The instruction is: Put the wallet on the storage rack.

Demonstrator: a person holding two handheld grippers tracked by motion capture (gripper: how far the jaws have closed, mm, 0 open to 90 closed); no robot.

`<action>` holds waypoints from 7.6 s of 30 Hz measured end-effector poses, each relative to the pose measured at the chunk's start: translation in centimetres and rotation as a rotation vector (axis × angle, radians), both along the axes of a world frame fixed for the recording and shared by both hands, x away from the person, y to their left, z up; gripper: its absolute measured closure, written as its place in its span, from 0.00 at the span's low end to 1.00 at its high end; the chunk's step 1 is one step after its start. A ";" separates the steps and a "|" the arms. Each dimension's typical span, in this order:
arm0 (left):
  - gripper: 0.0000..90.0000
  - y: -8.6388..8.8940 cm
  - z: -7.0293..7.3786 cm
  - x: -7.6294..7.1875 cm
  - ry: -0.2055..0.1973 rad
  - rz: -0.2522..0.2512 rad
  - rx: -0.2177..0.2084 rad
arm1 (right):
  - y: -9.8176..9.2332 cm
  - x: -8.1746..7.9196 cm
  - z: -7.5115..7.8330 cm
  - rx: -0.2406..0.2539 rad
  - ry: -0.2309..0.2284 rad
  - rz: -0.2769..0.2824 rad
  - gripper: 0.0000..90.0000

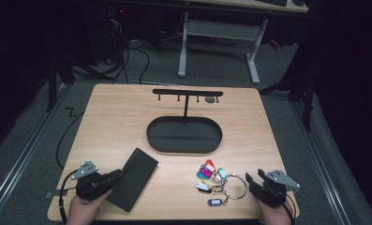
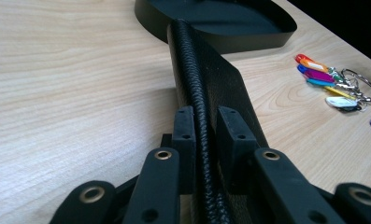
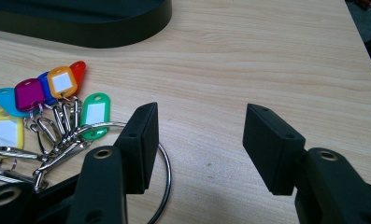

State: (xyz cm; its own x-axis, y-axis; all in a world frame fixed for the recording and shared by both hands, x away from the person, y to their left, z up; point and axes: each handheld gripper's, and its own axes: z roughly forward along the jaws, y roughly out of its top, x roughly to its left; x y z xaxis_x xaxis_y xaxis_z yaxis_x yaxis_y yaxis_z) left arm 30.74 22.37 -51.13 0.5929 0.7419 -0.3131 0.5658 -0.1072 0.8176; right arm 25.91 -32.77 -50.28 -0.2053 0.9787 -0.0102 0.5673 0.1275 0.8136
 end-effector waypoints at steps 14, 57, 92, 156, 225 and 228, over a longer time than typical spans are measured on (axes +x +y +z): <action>0.90 0.7 1.6 -0.5 -0.086 0.086 0.062 | -0.1 -0.1 0.1 0.010 -0.008 -0.004 0.51; 0.76 -2.4 2.4 -2.1 -0.233 0.049 0.143 | -0.1 -0.2 0.2 0.034 -0.010 -0.005 0.51; 0.75 -1.6 1.1 -3.0 -0.190 0.062 0.183 | -0.4 0.2 0.3 0.040 -0.019 0.007 0.51; 0.80 -18.4 4.8 13.1 -0.260 -0.115 0.101 | -1.2 -0.8 0.4 0.075 -0.035 0.001 0.51; 0.76 -16.5 3.6 11.6 -0.290 -0.145 0.126 | -0.7 -0.8 0.4 0.063 -0.033 0.006 0.51; 0.73 -16.2 3.4 12.0 -0.297 -0.113 0.156 | -0.6 -0.8 0.4 0.063 -0.034 0.006 0.51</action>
State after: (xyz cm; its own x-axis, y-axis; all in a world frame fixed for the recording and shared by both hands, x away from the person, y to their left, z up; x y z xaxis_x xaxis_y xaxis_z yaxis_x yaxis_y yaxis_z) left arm 42.72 6.20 -47.71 0.7220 0.6919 -0.0029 0.2834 -0.2919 0.9135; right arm 25.15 -33.39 -49.88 -0.2122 0.9762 0.0444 0.5389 0.0790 0.8386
